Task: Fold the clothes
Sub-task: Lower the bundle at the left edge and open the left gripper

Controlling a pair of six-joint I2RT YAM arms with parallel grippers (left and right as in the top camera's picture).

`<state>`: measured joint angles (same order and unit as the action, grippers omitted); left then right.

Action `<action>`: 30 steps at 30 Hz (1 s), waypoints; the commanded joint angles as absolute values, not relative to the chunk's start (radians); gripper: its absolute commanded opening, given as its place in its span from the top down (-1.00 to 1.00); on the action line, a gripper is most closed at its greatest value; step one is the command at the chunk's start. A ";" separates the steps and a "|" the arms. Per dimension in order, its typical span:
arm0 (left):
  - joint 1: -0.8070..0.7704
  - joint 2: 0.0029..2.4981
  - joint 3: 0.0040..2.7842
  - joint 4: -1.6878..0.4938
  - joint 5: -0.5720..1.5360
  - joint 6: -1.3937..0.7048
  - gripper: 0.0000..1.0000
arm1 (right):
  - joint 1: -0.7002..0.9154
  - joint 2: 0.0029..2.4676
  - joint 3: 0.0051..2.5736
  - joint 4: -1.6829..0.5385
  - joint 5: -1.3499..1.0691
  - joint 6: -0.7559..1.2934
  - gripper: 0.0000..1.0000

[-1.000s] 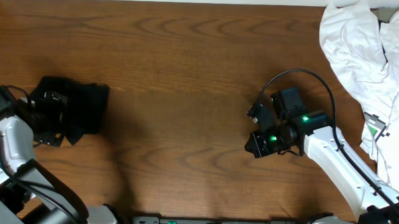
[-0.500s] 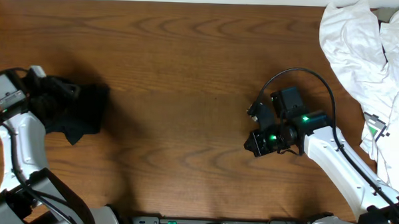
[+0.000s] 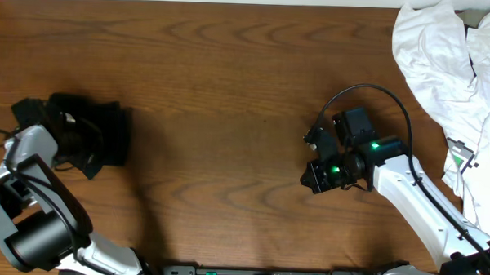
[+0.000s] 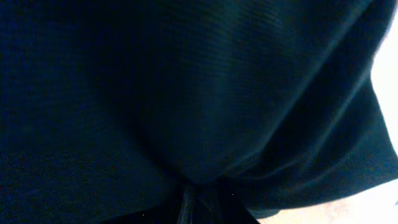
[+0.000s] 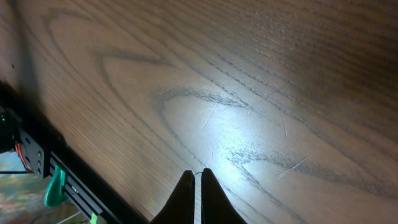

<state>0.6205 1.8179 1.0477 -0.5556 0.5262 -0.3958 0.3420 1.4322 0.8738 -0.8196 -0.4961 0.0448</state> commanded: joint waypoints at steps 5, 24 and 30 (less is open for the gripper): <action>0.698 1.948 1.020 -0.655 0.451 -0.420 0.68 | 0.340 1.433 0.869 -0.811 -0.497 0.055 0.90; 0.779 1.952 1.018 -0.367 0.273 -0.529 0.42 | 0.340 1.433 0.869 -0.812 -0.497 0.056 0.90; 0.776 1.952 1.018 -0.301 0.199 -0.510 0.42 | 0.340 1.433 0.869 -0.807 -0.497 0.059 0.89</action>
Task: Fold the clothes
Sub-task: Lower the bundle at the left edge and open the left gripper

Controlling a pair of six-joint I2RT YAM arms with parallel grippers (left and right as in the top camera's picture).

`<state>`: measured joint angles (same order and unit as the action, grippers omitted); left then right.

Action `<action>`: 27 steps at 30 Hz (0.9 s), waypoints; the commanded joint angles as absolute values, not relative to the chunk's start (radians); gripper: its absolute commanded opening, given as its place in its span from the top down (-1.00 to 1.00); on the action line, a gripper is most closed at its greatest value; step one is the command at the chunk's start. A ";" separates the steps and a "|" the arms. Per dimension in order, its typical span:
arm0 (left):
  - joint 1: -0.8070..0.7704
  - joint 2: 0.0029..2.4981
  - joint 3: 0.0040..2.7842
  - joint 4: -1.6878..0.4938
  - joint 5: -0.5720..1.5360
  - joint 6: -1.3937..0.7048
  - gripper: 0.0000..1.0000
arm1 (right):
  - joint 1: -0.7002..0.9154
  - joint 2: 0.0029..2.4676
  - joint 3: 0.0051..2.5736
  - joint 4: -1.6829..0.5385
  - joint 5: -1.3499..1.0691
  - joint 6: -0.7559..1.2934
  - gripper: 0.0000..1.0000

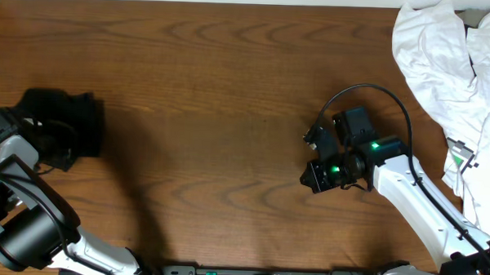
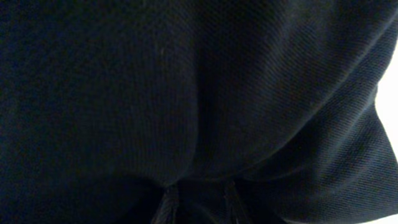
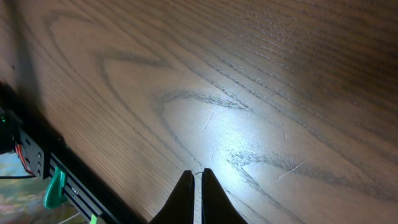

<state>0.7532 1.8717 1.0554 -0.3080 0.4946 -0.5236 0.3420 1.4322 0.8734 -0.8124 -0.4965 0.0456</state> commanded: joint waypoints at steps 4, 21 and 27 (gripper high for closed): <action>0.773 1.951 1.019 -0.291 0.285 -0.510 0.42 | 0.340 1.433 0.869 -0.804 -0.497 0.059 0.88; 0.560 1.496 1.021 -0.332 0.528 -0.345 -0.43 | 0.340 1.433 0.869 -0.659 -0.480 0.060 0.49; 0.264 1.344 1.021 -0.427 0.367 -0.157 -0.67 | 0.339 1.433 0.870 -0.504 -0.361 0.058 -0.26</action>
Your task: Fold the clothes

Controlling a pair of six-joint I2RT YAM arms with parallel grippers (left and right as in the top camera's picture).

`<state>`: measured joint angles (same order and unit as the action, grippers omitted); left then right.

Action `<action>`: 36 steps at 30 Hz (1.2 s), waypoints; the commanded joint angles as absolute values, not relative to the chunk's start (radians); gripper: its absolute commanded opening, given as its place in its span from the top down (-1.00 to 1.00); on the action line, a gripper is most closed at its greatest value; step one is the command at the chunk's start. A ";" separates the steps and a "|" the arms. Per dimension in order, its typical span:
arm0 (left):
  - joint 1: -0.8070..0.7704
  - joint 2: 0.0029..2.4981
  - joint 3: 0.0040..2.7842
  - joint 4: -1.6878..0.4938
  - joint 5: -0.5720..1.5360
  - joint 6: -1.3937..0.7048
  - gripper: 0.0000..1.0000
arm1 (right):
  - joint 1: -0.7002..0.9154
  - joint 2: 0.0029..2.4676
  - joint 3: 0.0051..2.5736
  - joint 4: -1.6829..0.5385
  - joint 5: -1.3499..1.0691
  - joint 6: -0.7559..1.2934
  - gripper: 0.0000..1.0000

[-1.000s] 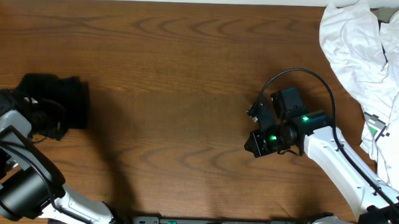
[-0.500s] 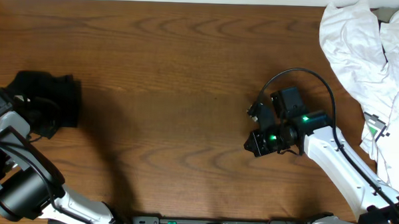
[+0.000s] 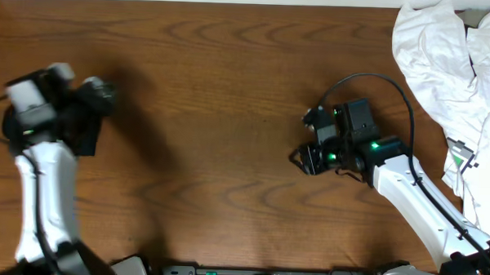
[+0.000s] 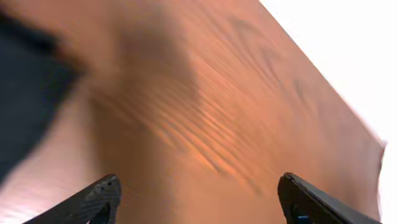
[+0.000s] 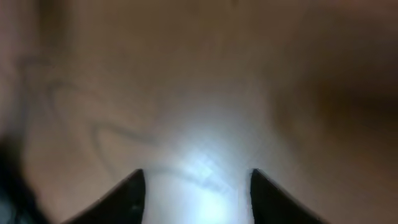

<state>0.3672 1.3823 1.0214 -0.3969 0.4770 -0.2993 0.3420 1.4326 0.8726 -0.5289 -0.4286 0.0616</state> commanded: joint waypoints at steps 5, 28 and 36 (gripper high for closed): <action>0.039 1.307 1.021 -0.533 0.240 -0.138 -0.96 | 0.339 1.431 0.870 -0.374 -0.327 0.058 -0.99; -0.095 0.759 0.775 -0.702 0.159 -0.053 -0.96 | 0.356 0.812 0.779 -0.635 0.055 0.220 -0.99; -0.095 0.501 0.658 -0.696 0.160 -0.053 -0.96 | 0.436 0.443 0.558 -0.640 0.150 0.441 -0.98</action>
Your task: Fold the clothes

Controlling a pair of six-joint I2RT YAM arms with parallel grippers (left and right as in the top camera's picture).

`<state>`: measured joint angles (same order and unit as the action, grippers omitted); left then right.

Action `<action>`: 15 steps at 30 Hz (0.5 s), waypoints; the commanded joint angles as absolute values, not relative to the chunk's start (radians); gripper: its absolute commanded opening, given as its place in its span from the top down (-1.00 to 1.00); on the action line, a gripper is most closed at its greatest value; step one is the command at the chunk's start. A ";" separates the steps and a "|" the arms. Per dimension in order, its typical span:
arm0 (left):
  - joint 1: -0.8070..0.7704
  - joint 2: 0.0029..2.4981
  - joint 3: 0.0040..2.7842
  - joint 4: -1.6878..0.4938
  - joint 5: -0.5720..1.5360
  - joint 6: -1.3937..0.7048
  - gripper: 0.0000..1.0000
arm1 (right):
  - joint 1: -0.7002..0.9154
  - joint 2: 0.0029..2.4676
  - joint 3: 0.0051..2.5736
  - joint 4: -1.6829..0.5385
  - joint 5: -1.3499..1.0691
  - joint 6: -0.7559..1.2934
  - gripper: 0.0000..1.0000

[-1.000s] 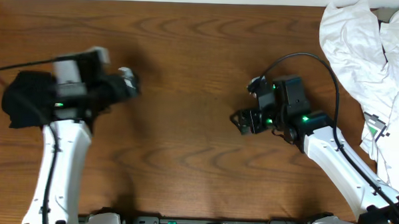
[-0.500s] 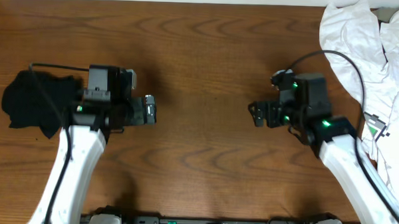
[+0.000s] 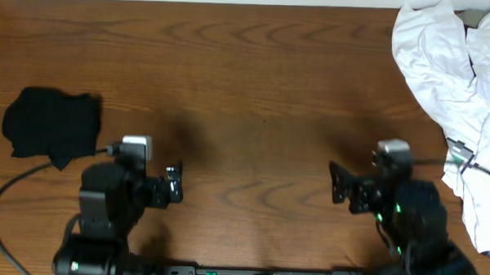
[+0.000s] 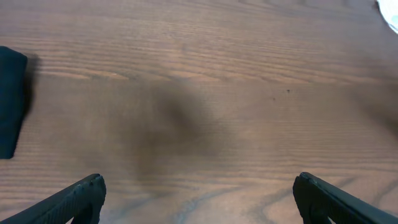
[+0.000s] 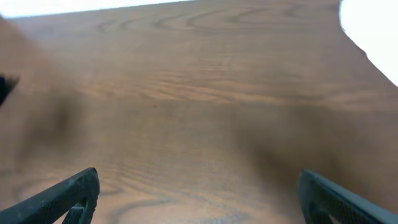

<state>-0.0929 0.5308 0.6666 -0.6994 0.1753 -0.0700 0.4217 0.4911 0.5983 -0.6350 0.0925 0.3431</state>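
A folded black garment (image 3: 49,127) lies flat at the table's left side; its edge shows in the left wrist view as the black garment (image 4: 11,99). A crumpled pile of white clothes (image 3: 452,71) fills the far right corner and shows as the white pile (image 5: 373,31). My left gripper (image 4: 199,183) is open over bare wood near the front edge, to the right of the black garment and well apart from it. My right gripper (image 5: 199,177) is open too, over bare wood at the front right, holding nothing.
The wooden table (image 3: 255,89) stretches between the two heaps. The left arm (image 3: 116,194) and right arm (image 3: 398,208) sit low by the front rail. A grey tag (image 3: 459,149) sticks out of the white pile.
Both arms have moved from the table's middle band back to the front edge, their grippers still open. The black garment lies by itself at the left, where the left gripper was.
My left gripper was shut on the black garment at the left, the right gripper shut over bare wood. Then the garment was further left, still held. Then both grippers were open, the garment let go. Now both arms are back at the front edge.
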 commanded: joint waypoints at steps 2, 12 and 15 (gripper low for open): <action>-0.095 0.493 0.658 -0.698 0.160 -0.053 -0.96 | 0.436 0.414 0.543 -0.669 0.150 0.441 -0.99; -0.095 0.496 0.658 -0.699 0.160 -0.053 -0.96 | 0.436 0.408 0.541 -0.917 0.150 0.441 -0.98; -0.095 0.496 0.658 -0.699 0.160 -0.053 -0.96 | 0.436 0.408 0.541 -0.969 0.150 0.441 -0.99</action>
<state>-0.0929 0.5003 0.6609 -0.6994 0.1749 -0.0700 0.4252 0.4137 0.5442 -0.9485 0.1318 0.4221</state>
